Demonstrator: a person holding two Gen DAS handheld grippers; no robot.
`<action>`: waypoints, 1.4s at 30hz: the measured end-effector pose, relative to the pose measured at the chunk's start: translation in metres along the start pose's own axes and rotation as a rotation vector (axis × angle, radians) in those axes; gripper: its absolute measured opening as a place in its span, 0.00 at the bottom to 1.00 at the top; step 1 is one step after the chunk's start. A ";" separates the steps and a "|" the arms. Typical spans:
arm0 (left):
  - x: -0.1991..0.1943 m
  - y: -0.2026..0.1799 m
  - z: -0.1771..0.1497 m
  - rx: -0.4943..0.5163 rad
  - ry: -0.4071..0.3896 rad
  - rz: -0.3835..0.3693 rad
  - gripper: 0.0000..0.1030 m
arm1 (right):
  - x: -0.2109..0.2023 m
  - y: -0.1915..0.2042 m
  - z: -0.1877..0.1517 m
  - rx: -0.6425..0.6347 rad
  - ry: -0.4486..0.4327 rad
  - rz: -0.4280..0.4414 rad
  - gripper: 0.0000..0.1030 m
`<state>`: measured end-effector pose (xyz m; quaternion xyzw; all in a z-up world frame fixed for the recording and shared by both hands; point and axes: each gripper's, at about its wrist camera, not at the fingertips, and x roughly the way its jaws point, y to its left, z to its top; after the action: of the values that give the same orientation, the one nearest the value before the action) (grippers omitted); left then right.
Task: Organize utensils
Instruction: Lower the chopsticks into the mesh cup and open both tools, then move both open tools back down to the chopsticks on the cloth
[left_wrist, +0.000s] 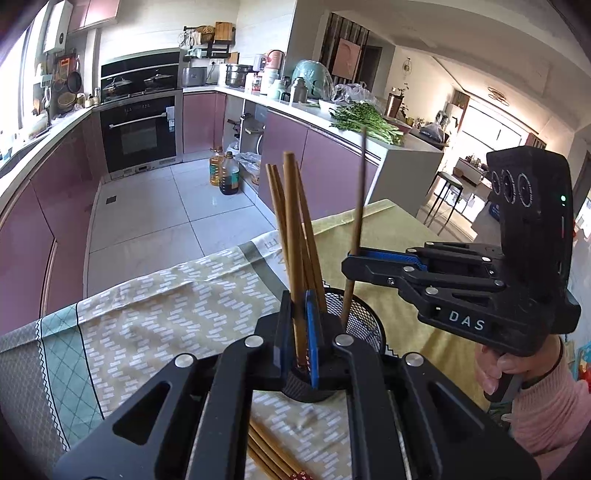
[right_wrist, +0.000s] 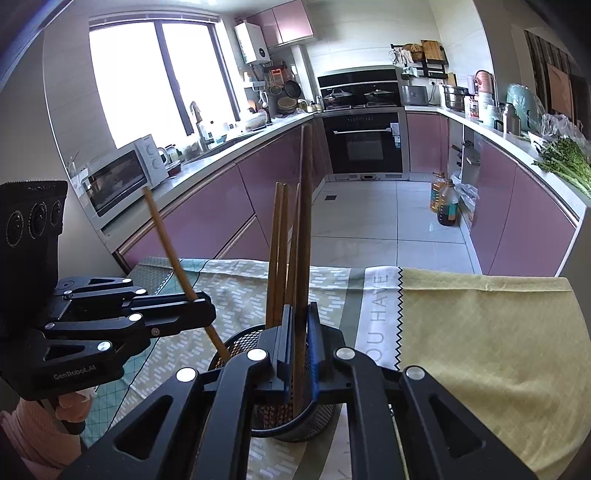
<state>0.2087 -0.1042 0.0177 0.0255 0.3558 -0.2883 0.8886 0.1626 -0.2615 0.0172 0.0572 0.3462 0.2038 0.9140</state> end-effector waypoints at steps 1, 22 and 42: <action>0.002 0.001 0.000 -0.008 -0.008 0.009 0.15 | 0.001 0.000 0.001 0.008 -0.004 -0.002 0.08; -0.064 0.029 -0.104 -0.114 -0.113 0.168 0.42 | -0.034 0.059 -0.072 -0.132 0.003 0.172 0.41; -0.025 0.036 -0.178 -0.195 0.075 0.181 0.43 | 0.038 0.087 -0.129 -0.093 0.214 0.102 0.33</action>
<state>0.1036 -0.0170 -0.1043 -0.0182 0.4113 -0.1700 0.8953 0.0742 -0.1716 -0.0819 0.0103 0.4288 0.2707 0.8618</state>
